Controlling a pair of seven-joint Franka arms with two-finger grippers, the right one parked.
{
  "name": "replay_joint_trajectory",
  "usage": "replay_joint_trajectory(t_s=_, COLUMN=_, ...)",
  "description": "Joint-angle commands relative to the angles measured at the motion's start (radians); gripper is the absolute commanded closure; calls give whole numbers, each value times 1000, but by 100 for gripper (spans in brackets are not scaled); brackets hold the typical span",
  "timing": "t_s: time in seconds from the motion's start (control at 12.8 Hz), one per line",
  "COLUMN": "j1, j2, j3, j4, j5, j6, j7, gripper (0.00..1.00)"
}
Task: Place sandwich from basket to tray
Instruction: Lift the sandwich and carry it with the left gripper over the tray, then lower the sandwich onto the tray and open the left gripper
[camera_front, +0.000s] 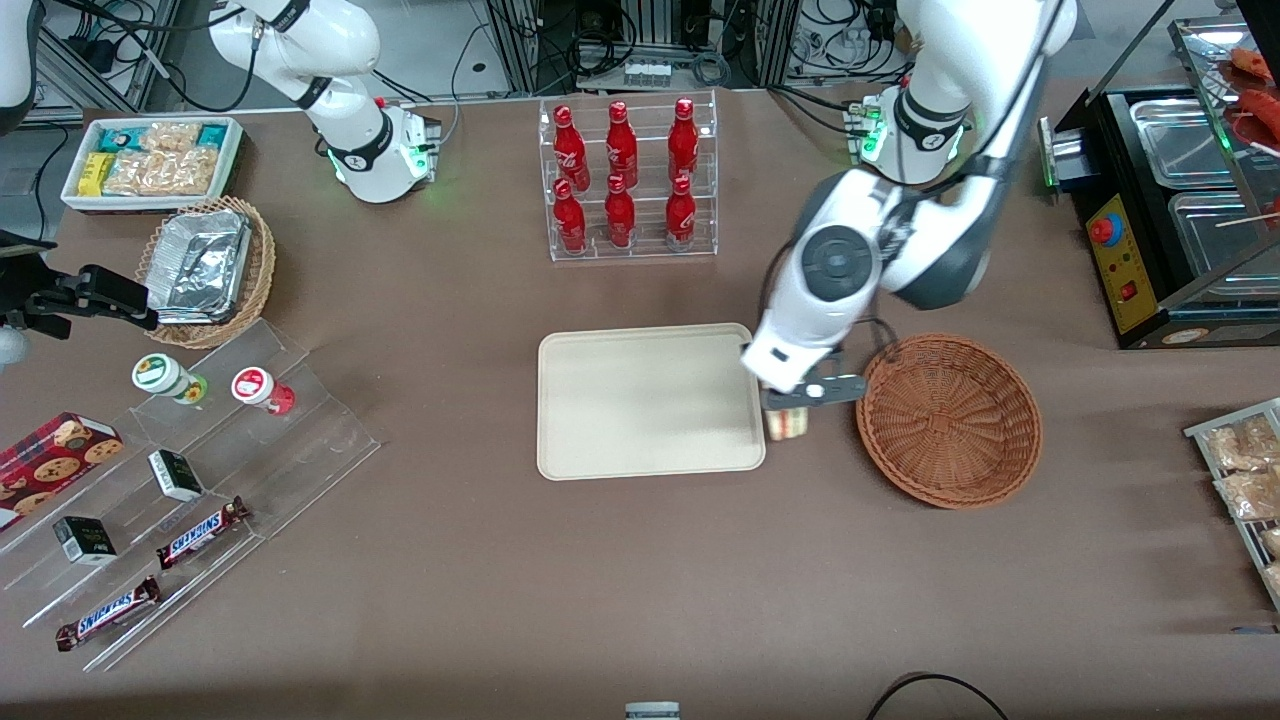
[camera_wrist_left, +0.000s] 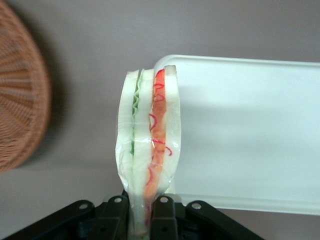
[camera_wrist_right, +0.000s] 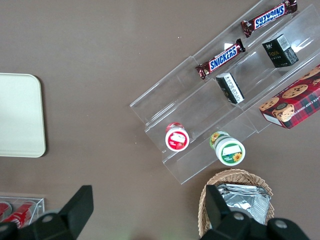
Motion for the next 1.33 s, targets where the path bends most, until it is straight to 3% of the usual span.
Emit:
replay_joint_trajectory(t_s=0.0, j1=-79, j2=133, j3=14, j4=180, j5=-19, j6=-24, j7=-32, gripper=100)
replay_joint_trajectory(t_s=0.55, j1=-162, j2=342, j3=14, j4=403, j5=-19, j6=-18, j7=-78, gripper=100)
replay_joint_trajectory(t_s=1.25, j1=-180, j2=419, j3=-3, j4=420, j5=-41, j6=2, j7=-119, gripper=100)
